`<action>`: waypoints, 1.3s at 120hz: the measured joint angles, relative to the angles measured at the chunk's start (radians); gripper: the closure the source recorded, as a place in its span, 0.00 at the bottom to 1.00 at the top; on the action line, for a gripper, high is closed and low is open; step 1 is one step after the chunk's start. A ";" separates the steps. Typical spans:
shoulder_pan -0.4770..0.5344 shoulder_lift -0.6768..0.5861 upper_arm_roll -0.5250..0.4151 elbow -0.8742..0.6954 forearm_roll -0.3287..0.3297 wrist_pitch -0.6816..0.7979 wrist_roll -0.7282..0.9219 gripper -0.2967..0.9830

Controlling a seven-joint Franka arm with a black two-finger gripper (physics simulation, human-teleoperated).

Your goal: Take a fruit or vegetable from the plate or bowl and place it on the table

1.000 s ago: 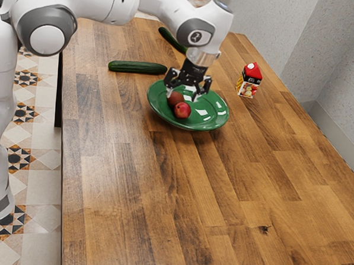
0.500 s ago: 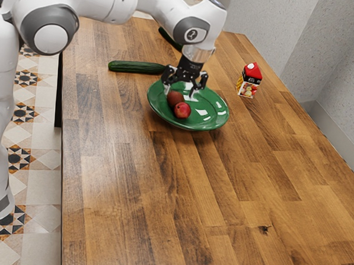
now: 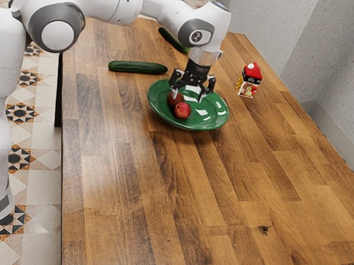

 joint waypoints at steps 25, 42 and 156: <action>0.007 0.010 -0.003 -0.001 -0.001 0.002 0.009 0.23; 0.012 0.022 -0.003 -0.004 -0.002 0.012 0.015 0.23; 0.073 0.057 -0.060 -0.036 -0.014 0.081 0.047 0.23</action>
